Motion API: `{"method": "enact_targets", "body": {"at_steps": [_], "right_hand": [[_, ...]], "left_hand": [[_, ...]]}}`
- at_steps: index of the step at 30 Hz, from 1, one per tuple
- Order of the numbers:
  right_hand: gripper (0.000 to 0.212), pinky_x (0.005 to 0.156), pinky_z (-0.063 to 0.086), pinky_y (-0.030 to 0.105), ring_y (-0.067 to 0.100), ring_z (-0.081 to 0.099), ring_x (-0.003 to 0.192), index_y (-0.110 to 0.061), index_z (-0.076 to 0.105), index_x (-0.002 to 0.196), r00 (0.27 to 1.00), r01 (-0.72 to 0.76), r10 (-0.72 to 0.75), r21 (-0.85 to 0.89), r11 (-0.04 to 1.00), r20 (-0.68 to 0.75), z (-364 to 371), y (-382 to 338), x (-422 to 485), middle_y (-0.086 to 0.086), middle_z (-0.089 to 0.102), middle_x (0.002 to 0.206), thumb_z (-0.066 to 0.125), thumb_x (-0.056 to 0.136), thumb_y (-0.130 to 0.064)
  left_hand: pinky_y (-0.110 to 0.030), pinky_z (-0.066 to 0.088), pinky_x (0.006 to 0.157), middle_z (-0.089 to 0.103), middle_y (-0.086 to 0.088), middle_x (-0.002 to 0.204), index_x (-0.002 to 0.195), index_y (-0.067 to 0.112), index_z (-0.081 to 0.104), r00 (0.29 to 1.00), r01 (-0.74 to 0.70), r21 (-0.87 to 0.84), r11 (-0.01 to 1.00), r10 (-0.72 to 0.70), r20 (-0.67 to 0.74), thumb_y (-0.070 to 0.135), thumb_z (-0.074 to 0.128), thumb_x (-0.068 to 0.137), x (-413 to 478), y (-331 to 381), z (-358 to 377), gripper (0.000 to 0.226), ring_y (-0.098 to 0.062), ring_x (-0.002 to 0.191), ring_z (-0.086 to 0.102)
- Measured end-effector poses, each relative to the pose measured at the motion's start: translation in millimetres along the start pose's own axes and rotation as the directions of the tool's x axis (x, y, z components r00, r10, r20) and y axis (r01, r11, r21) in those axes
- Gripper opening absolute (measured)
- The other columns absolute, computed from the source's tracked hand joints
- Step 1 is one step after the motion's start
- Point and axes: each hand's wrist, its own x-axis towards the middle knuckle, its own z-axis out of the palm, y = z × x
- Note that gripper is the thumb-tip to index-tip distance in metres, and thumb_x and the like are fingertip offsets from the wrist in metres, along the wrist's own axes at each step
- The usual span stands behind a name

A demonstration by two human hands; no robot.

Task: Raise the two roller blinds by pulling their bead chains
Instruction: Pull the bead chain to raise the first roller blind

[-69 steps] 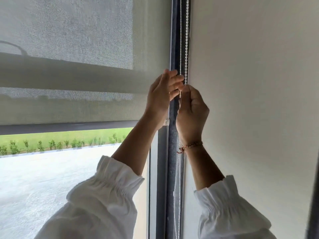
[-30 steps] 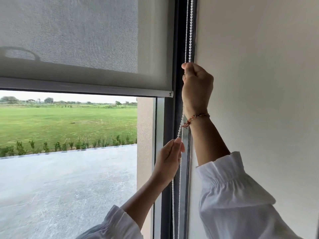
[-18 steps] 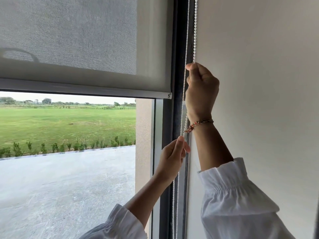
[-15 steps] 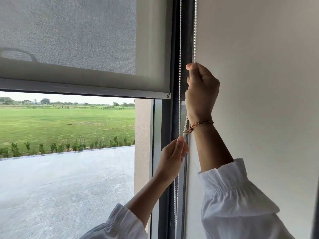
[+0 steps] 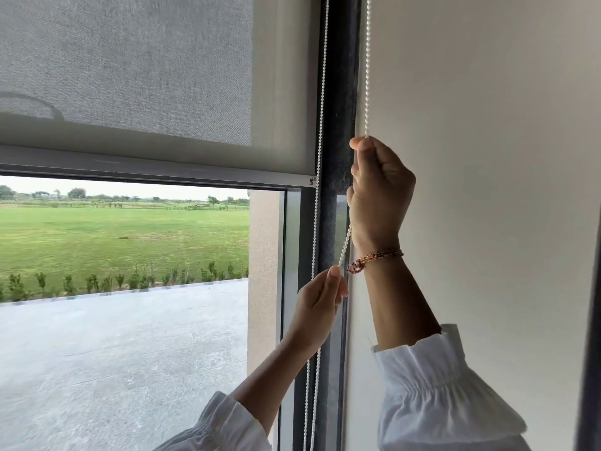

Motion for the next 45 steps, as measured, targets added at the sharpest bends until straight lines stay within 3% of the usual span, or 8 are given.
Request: {"method": "enact_targets", "body": {"at_steps": [12,19,23,27,29,32,39,45], "right_hand": [[0.02,0.053,0.031,0.024,0.003,0.036,0.042,-0.007,0.069,0.084,0.999,0.011,-0.015,-0.076,0.997,-0.052,3.6,10.3,8.1,-0.021,0.047,0.039,0.051,0.09,-0.013],[0.021,0.057,0.041,0.028,0.003,0.047,0.049,-0.011,0.067,0.101,0.983,-0.181,0.184,-0.141,0.973,0.01,-7.7,26.5,12.4,-0.01,0.058,0.059,0.049,0.092,-0.017],[0.019,0.045,0.042,0.019,0.005,0.05,0.047,-0.006,0.065,0.101,0.958,-0.281,0.288,-0.167,0.945,0.016,-19.2,33.8,10.0,-0.002,0.063,0.065,0.05,0.09,-0.008],[0.023,0.074,0.055,0.037,0.019,0.066,0.079,-0.01,0.064,0.105,0.93,-0.335,0.363,-0.285,0.898,0.052,-23.7,43.5,-1.1,0.003,0.071,0.083,0.052,0.086,-0.015],[0.03,0.098,0.043,0.035,0.022,0.059,0.109,-0.009,0.059,0.113,0.93,-0.304,0.363,-0.435,0.847,0.056,-22.5,49.4,-10.6,0.011,0.066,0.115,0.052,0.086,-0.019],[0.044,0.112,0.025,0.039,0.025,0.037,0.131,-0.007,0.048,0.128,0.957,-0.193,0.286,-0.612,0.767,0.057,-17.8,57.9,-33.1,0.013,0.046,0.14,0.053,0.086,-0.02],[0.04,0.109,0.031,0.039,0.023,0.041,0.128,-0.011,0.047,0.127,0.871,-0.201,0.43,-0.624,0.755,0.239,50.1,71.9,-131.7,0.01,0.05,0.137,0.051,0.09,-0.024],[0.036,0.101,0.039,0.035,0.028,0.051,0.117,-0.008,0.055,0.119,0.742,-0.271,0.516,-0.513,0.814,0.427,207.7,51.7,-264.4,0.015,0.058,0.126,0.053,0.089,-0.028]], "left_hand": [[-0.01,0.021,0.038,0.037,0.01,0.037,0.061,0.016,0.047,1.0,-0.022,0.0,1.0,0.022,0.006,0.023,0.031,0.098,1.3,-2.8,-2.5,0.041,-0.002,0.035,0.027],[-0.009,0.021,0.038,0.033,0.012,0.036,0.065,0.016,0.05,1.0,-0.01,0.018,1.0,0.01,0.014,0.025,0.034,0.097,4.3,-9.9,-1.9,0.037,-0.001,0.034,0.026],[-0.015,0.024,0.042,0.036,0.012,0.045,0.077,0.025,0.06,0.999,-0.034,0.056,0.998,0.034,0.01,0.034,0.044,0.093,8.0,-19.4,1.5,0.024,-0.002,0.041,0.028],[-0.02,0.047,0.07,0.063,0.006,0.086,0.108,0.024,0.058,0.992,-0.023,0.186,0.982,0.045,-0.114,0.025,0.047,0.093,5.1,-24.3,4.0,0.018,0.004,0.074,0.059],[-0.017,0.046,0.08,0.064,0.006,0.102,0.116,0.023,0.056,0.978,0.005,0.235,0.972,0.044,-0.205,0.024,0.047,0.094,4.3,-23.4,-0.3,0.024,0.003,0.09,0.059],[-0.03,0.05,0.082,0.068,0.005,0.093,0.1,0.032,0.058,0.938,0.034,0.252,0.967,0.056,-0.342,0.022,0.049,0.092,2.4,-18.2,-14.7,0.016,-0.005,0.084,0.063],[-0.025,0.049,0.058,0.066,0.009,0.068,0.097,0.028,0.059,0.833,-0.03,0.428,0.903,0.26,-0.489,0.021,0.049,0.092,-38.4,19.1,-127.2,0.013,-0.005,0.058,0.063],[-0.009,0.043,0.052,0.065,0.009,0.068,0.099,0.023,0.058,0.764,0.135,0.704,0.697,0.38,-0.522,0.016,0.05,0.092,-131.6,85.3,-323.5,0.012,-0.003,0.055,0.061]]}}
